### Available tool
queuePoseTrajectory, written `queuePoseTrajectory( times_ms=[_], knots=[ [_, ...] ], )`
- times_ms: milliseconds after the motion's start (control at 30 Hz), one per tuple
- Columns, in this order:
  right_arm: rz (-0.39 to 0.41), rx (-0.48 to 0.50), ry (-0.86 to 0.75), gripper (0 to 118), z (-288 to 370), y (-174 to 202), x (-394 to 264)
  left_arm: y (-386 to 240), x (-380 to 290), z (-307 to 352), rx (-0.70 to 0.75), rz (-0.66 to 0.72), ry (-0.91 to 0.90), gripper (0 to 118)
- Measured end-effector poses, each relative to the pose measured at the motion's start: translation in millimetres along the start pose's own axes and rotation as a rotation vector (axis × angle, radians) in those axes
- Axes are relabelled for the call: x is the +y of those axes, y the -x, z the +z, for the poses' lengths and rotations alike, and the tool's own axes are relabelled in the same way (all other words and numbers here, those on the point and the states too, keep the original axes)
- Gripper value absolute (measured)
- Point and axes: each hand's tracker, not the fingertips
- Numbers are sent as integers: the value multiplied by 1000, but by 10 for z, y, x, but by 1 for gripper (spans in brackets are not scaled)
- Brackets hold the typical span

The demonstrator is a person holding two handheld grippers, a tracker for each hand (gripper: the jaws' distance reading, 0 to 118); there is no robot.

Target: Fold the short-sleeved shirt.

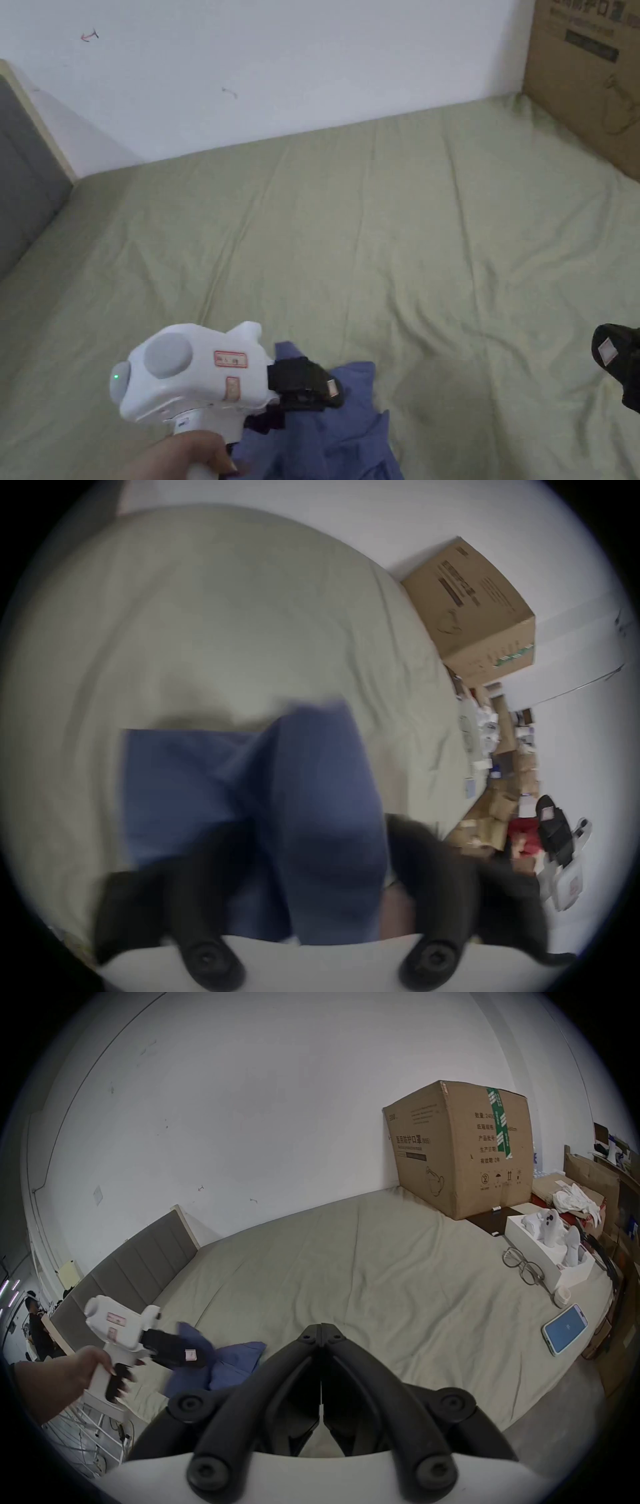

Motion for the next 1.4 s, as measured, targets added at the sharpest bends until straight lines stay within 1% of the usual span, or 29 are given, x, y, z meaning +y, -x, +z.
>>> queuePoseTrajectory(
  times_ms=[33, 67, 100, 133, 200, 233, 267, 300, 333, 367, 400, 433, 500, 533, 567, 633, 700, 733, 800, 867, 933, 967, 1000, 1033, 1167, 1200, 1267, 1333, 1400],
  knots=[
    [-2, -3, 5, 0, 5, -32, -3, -34, -9, -18, -73, 33, 3, 117],
    [-5, -4, 7, 0, 14, -54, -3, -22, 51, -8, -46, -36, -93, 112],
    [-6, -3, 8, 0, 24, -68, -5, -34, 59, -13, -73, -10, -122, 112],
    [-6, -6, 5, 0, 32, -82, -12, -88, 157, -400, -100, -12, -133, 112],
    [-6, -12, 4, 0, 16, -103, -20, -91, 101, -226, -53, -59, -165, 112],
    [-9, -11, 5, 0, -2, -117, -21, -104, 26, -159, -37, -39, -126, 111],
    [-16, -8, 7, 0, -23, -128, -23, -195, 91, -87, 35, -80, -132, 105],
    [-21, -6, 9, 0, -42, -133, -28, -190, 43, -12, 53, -136, -137, 105],
    [-28, -2, 12, 0, -64, -137, -29, -206, -26, 53, 76, -203, -151, 101],
    [-32, 1, 13, 0, -78, -136, -29, -229, -88, 68, 134, -275, -178, 78],
    [-34, 4, 14, 0, -84, -131, -31, -403, -131, -33, 168, -304, -179, 37],
    [-34, 6, 15, 0, -86, -113, -30, -458, -199, -136, 206, -327, -165, 0],
    [-27, 11, 19, 0, -91, -98, -33, -542, -301, -366, 143, -318, -124, 1],
    [-23, 11, 20, 0, -94, -94, -39, -315, -191, -487, 91, -312, -70, 1],
    [-18, 10, 23, 0, -99, -97, -48, -342, -209, -642, 79, -304, -39, 1],
    [-10, 8, 29, 0, -100, -96, -57, -383, -208, -994, 109, -329, 0, 1],
    [5, -3, 32, 0, -108, -99, -77, -341, -168, -1321, 207, -359, 48, 1],
    [17, -16, 40, 0, -117, -102, -85, -288, -166, -1491, 208, -352, 55, 1],
    [15, -28, 48, 0, -118, -112, -91, -201, -113, -1606, 81, -250, 30, 1],
    [-4, -21, 52, 0, -115, -131, -107, -79, -66, -1572, -59, -81, 17, 1],
    [-12, -18, 59, 0, -117, -117, -109, 5, -90, -1461, -225, 50, 6, 1],
    [-16, -8, 64, 0, -115, -103, -104, -28, -142, -1333, -234, 39, -34, 1],
    [-22, 7, 66, 0, -109, -84, -91, -74, -168, -1180, -206, -17, -102, 1],
    [-30, 34, 61, 0, -96, -55, -65, -175, -213, -921, -168, -105, -190, 1],
    [-22, 128, 9, 0, -46, 153, 162, -526, -380, 113, -95, -352, -456, 1],
    [-9, 138, -14, 0, -59, 245, 260, -621, -430, 380, -84, -412, -522, 1],
    [59, 156, -97, 0, -52, 494, 486, -831, -523, 857, 26, -531, -691, 1],
    [100, 177, -207, 0, 30, 731, 675, -970, -586, 1209, 56, -552, -834, 1],
    [139, 175, -319, 0, 151, 947, 803, -1047, -708, 1484, 88, -533, -971, 1]
  ],
)
